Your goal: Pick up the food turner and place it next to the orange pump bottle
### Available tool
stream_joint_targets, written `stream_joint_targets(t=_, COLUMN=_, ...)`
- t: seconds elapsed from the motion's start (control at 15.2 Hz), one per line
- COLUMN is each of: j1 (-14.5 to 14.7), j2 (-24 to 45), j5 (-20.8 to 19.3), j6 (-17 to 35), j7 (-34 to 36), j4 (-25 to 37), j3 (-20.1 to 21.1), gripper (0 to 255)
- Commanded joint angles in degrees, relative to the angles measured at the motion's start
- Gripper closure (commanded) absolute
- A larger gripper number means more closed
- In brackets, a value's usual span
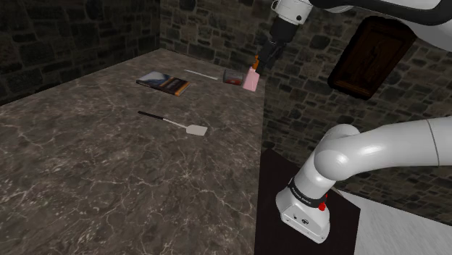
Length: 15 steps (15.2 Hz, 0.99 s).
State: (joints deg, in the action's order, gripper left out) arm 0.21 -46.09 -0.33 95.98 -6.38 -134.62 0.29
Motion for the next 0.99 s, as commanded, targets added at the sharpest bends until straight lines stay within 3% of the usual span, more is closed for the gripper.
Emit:
stream_joint_targets(t=0.0, j1=0.0, j2=0.0, j5=0.0, j6=0.0, j7=0.0, j4=0.0, j3=0.0, gripper=0)
stream_joint_targets(t=0.92, j1=5.0, j2=23.8, j5=2.49, j6=20.55, j7=-0.76, j4=1.5, j3=5.44, gripper=0)
